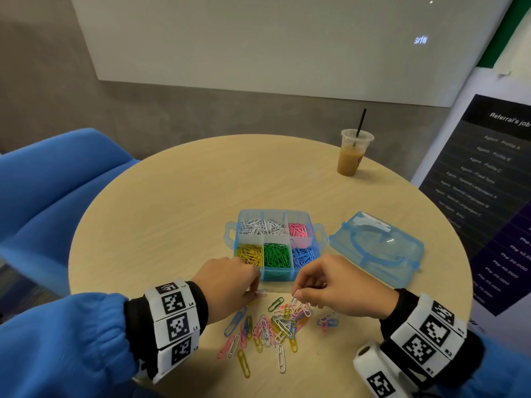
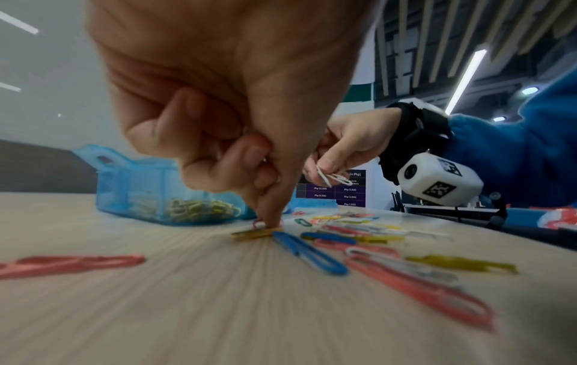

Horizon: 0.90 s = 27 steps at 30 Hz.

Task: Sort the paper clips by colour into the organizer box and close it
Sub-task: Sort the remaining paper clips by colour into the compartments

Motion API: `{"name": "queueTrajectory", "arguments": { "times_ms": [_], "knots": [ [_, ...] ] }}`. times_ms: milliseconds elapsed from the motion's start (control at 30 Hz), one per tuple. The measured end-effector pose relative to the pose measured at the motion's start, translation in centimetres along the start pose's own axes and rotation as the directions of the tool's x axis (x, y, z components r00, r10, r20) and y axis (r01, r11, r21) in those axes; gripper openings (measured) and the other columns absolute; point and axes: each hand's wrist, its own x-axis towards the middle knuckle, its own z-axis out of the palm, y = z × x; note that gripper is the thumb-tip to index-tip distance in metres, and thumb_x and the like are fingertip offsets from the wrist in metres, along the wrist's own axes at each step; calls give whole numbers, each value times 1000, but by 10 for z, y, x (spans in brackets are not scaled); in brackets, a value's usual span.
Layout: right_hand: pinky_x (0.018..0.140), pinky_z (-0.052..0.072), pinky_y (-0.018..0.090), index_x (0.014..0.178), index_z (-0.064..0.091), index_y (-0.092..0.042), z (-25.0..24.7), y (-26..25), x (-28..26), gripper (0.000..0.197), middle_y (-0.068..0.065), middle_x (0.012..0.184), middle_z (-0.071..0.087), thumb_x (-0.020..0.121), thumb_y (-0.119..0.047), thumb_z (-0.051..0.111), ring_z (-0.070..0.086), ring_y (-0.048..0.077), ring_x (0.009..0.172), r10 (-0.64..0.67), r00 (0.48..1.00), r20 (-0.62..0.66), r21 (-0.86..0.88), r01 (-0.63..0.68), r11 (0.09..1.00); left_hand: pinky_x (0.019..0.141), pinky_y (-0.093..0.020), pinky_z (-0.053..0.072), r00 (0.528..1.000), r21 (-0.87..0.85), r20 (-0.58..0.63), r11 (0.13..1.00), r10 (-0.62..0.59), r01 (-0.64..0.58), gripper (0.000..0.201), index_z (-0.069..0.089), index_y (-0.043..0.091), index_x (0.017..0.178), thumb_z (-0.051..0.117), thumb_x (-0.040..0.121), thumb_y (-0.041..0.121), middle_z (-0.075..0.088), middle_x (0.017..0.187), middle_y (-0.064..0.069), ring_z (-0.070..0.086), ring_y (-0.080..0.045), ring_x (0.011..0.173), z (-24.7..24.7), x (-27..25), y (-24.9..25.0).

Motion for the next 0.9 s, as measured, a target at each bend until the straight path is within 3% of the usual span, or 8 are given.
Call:
{"name": "queueTrajectory", "arguments": {
  "times_ms": [100,200,400,533,667,733,800,900],
  "knots": [
    [61,53,22,83,73,-12,-3,2,2,7,-2,63,67,88,-13,69,62,8,58,14,1000,-8,54,-14,998,67,-27,36,1000,-71,-5,997,12,-12,22,57,29,111,50,96,44,61,102,5,60,-23,97,-1,-3,-1],
    [60,54,25,83,72,-7,-8,-3,7,4,4,64,69,87,-8,70,66,15,59,21,997,-70,199,-7,980,59,-26,32,999,-131,-42,991,21,-26,19,59,31,103,55,93,47,50,79,13,53,-15,81,-3,-6,-4],
    [68,59,28,90,69,1,-26,-20,49,7,15,78,73,84,-3,70,73,29,72,89,894,-438,548,188,815,55,-22,36,973,-377,-230,924,-27,-63,15,64,23,86,63,90,38,53,64,11,47,-2,57,-30,3,-23],
    [77,59,34,91,69,1,-28,-25,83,7,17,84,72,84,0,70,74,30,78,147,875,-461,570,165,805,53,-20,35,975,-441,-199,897,-95,-2,20,67,19,86,63,91,38,56,66,9,47,-6,57,-56,34,-49],
    [85,54,24,105,72,-9,-27,-15,96,21,2,98,72,84,-11,73,69,15,91,145,862,-485,322,22,947,45,-7,36,975,-511,-146,857,-169,72,27,70,13,90,57,96,36,64,74,2,54,-6,59,-59,67,-66],
    [86,50,19,108,72,-12,-28,-14,90,23,-2,101,71,86,-16,71,66,9,94,109,857,-504,243,20,970,49,-11,47,970,-591,-161,805,-180,51,32,69,6,97,51,100,32,67,81,-1,60,-10,64,-57,77,-67],
    [85,51,18,103,73,-12,-29,-12,79,18,-2,98,73,86,-18,71,67,8,92,85,872,-482,215,23,976,65,-24,58,971,-674,-149,738,-188,40,34,67,1,107,47,102,28,70,95,-7,67,-18,81,-56,83,-68],
    [74,50,10,91,75,-12,-28,-8,59,9,-1,88,74,87,-17,69,69,8,85,17,892,-452,118,40,992,92,-36,54,985,-665,-116,746,-126,17,33,63,7,124,45,103,26,68,119,-7,65,-20,105,-54,85,-73]
  ]
}}
